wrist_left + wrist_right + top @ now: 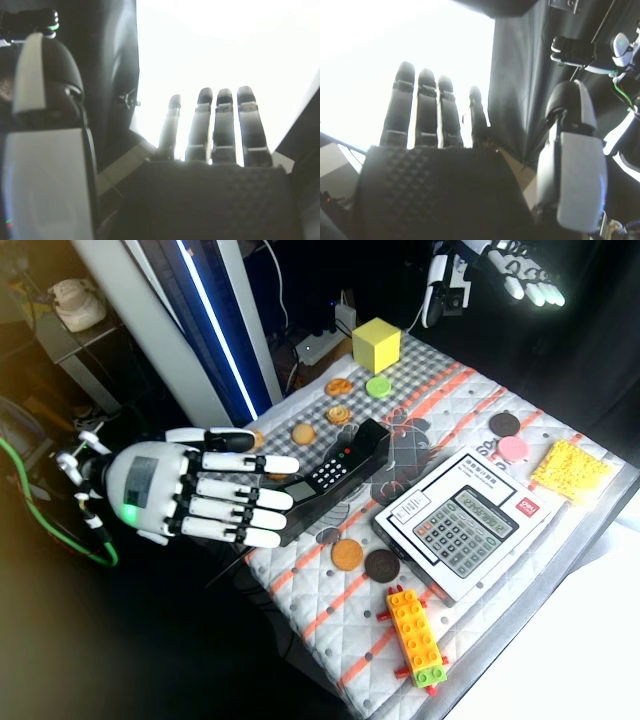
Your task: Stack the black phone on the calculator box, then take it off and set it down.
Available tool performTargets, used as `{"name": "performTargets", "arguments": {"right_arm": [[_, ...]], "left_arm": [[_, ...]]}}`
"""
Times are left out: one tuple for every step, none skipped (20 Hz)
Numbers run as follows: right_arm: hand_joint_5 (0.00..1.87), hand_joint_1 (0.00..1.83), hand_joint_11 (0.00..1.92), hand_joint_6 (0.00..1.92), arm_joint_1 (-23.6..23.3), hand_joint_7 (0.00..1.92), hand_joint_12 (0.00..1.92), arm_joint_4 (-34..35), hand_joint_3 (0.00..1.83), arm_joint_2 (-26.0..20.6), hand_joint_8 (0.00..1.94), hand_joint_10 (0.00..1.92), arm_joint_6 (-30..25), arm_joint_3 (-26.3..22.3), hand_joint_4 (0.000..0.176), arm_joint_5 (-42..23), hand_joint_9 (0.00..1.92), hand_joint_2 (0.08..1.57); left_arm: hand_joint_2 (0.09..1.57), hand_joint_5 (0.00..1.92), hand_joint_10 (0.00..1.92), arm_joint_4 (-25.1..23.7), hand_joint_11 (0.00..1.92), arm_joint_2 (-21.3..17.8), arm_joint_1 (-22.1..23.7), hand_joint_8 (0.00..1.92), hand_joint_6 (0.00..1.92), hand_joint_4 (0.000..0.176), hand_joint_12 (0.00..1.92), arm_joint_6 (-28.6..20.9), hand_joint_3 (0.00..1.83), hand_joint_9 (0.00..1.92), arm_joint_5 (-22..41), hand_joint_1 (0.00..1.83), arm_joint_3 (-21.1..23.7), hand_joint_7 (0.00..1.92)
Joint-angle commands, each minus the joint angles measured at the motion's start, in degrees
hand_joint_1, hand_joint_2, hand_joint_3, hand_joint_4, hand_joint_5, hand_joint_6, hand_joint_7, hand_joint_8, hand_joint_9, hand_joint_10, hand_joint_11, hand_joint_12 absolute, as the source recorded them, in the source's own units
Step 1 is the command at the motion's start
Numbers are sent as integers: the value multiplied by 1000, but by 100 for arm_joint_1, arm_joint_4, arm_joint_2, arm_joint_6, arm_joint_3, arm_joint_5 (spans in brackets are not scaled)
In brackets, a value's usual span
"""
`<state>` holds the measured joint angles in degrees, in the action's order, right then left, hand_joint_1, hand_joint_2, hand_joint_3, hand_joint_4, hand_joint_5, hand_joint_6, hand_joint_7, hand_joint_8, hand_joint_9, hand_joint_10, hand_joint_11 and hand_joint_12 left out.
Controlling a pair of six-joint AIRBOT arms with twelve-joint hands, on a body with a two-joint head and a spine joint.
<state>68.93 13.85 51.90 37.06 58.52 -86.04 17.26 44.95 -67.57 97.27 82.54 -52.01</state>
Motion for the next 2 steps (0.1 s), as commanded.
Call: {"name": "performTargets", "arguments": {"right_arm": [[171, 479, 186, 3, -8, 199, 34, 34, 1, -33, 3, 6, -37, -23, 116, -803, 198, 1037], [164, 470, 190, 0, -8, 201, 35, 34, 8, -33, 3, 3, -37, -28, 105, -861, 194, 1056]], "left_arm": [[921, 36, 8, 39, 0, -13, 14, 19, 3, 126, 0, -24, 14, 38, 843, 676, 17, 74], [946, 55, 10, 52, 45, -13, 4, 9, 2, 112, 31, -24, 10, 84, 896, 655, 18, 117]]}}
